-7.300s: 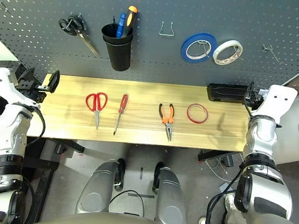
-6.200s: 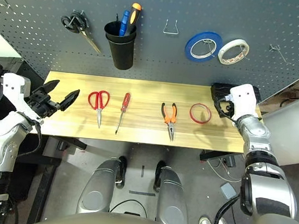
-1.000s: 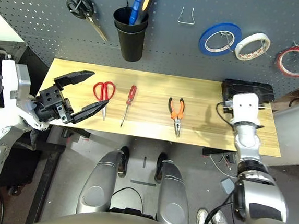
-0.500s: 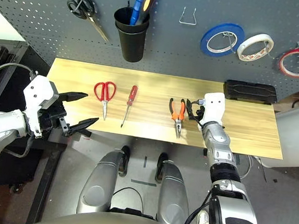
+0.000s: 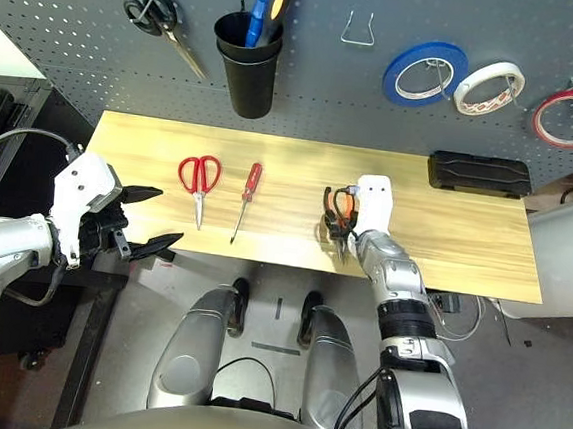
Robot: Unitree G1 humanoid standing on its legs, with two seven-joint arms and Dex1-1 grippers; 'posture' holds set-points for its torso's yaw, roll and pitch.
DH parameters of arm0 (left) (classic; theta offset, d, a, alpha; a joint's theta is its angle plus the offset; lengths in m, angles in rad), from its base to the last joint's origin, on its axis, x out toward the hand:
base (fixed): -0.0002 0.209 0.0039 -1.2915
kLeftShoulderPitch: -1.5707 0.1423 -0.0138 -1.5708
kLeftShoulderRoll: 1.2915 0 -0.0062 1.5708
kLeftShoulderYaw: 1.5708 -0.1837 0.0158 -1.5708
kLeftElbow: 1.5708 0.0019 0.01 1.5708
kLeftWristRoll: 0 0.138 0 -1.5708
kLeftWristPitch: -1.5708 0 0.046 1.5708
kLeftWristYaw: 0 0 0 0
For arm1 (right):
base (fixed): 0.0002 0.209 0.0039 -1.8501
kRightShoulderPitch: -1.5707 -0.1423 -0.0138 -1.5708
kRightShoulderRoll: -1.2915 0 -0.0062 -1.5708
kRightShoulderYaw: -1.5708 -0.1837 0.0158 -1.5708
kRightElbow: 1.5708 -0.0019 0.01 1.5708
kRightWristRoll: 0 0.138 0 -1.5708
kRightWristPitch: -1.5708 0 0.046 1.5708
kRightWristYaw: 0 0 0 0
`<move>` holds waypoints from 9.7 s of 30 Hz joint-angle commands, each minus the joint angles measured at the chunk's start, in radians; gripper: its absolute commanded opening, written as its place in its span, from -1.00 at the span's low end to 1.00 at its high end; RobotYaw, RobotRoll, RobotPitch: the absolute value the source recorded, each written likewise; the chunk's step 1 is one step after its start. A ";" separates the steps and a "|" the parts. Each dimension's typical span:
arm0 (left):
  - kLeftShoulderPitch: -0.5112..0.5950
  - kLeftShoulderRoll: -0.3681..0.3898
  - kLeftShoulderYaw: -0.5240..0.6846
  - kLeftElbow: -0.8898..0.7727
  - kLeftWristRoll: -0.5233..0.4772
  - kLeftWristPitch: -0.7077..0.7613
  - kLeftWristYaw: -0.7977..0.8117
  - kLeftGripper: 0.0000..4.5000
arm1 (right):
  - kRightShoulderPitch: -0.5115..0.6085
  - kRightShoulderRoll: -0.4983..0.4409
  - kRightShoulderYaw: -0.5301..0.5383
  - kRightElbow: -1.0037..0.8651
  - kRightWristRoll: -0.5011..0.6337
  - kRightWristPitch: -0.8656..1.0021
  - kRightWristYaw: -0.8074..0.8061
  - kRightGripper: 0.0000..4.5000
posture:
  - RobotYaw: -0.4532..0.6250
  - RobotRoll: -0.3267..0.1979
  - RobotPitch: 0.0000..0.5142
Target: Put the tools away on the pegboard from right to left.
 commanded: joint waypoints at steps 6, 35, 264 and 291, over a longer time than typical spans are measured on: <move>0.026 0.004 -0.008 -0.025 0.012 0.032 0.007 1.00 | -0.117 0.030 -0.021 0.229 -0.012 0.051 -0.087 0.99 | 0.60 0.25 0.21; 0.016 -0.009 -0.015 -0.038 0.019 0.061 0.029 1.00 | -0.225 -0.110 0.177 0.241 -0.116 0.367 0.102 0.99 | 0.63 0.25 0.16; -0.273 -0.203 0.099 -0.080 -0.325 -0.146 0.078 1.00 | -0.228 -0.043 0.068 0.012 -0.170 -1.280 -0.033 0.99 | 0.44 0.25 -0.11; -0.266 -0.307 -0.168 0.195 -0.016 -0.001 0.232 1.00 | 0.252 -0.299 0.251 -0.278 -0.117 -0.874 0.468 0.99 | 0.34 0.25 0.08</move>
